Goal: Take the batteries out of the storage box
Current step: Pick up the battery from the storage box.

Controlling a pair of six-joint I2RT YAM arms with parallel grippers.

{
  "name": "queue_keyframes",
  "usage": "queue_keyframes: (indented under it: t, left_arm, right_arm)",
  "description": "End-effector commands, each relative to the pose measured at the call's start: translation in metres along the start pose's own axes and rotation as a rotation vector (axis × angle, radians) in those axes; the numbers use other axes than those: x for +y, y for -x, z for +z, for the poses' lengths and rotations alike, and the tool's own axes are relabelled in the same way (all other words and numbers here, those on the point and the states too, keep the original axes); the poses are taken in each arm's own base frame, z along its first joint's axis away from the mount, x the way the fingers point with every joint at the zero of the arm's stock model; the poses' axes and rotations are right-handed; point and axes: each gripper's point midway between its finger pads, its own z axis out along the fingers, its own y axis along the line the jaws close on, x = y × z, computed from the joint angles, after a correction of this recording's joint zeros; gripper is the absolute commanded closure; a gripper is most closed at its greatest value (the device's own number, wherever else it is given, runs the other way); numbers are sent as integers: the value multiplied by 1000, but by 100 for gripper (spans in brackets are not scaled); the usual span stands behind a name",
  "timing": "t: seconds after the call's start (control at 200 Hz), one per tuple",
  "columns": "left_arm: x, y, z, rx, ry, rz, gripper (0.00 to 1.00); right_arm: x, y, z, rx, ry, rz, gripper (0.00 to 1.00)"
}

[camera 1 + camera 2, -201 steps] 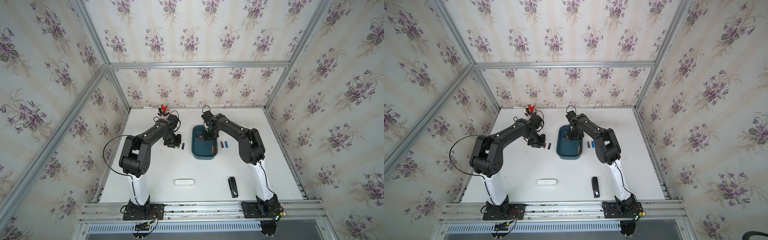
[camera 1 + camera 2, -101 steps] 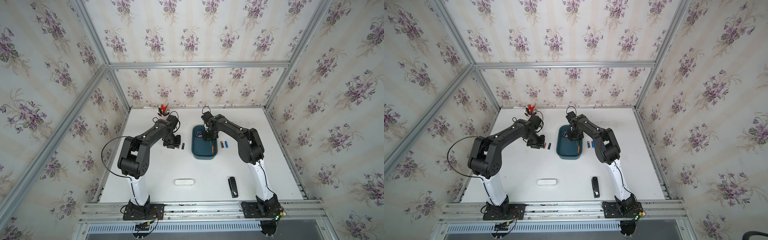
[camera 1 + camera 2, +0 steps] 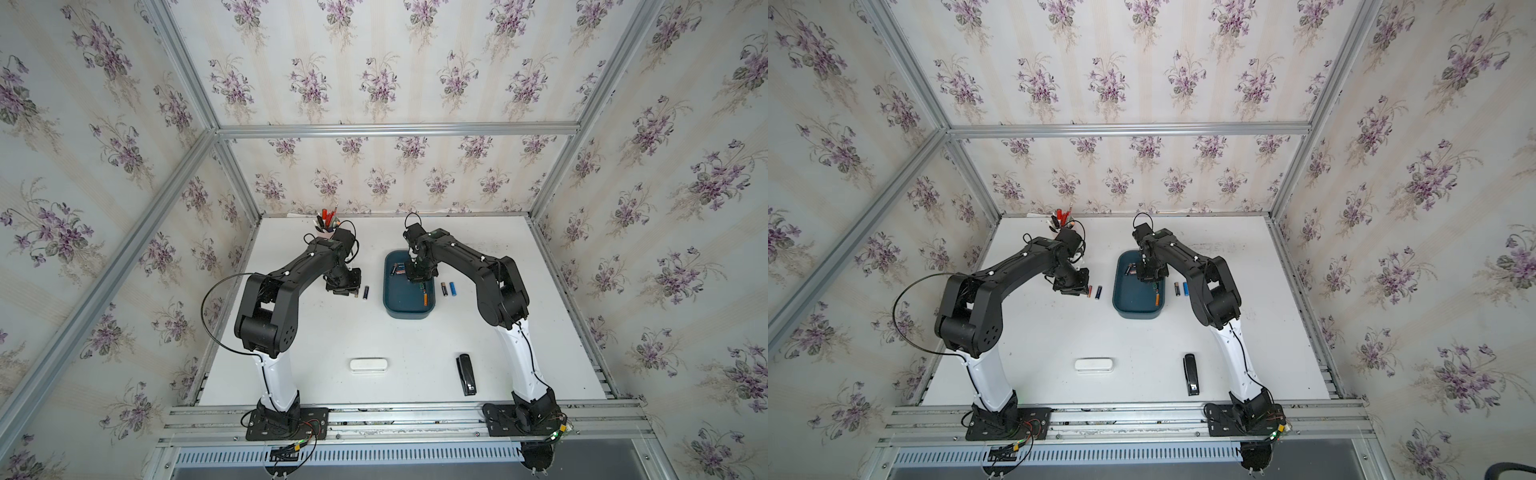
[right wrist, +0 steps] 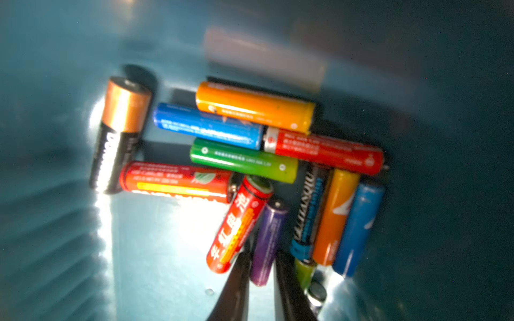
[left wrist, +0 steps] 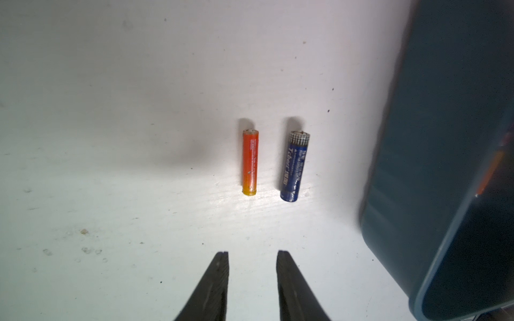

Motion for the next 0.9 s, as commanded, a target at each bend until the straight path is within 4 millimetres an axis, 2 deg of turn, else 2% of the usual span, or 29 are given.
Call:
queue_keyframes:
  t: [0.0, 0.325, 0.674, 0.894]
  left_arm:
    - [-2, -1, -1, 9, -11, 5, 65]
    - [-3, 0, -4, 3, -13, 3, 64]
    - [-4, 4, -9, -4, -19, 14, 61]
    - [-5, 7, -15, -24, -34, 2, 61]
  right_arm:
    - [-6, -11, -3, 43, -23, -9, 81]
    - [-5, -9, -7, 37, -26, -17, 78]
    - [-5, -11, -2, 49, -37, -25, 82]
    - [3, -5, -22, 14, -16, -24, 84]
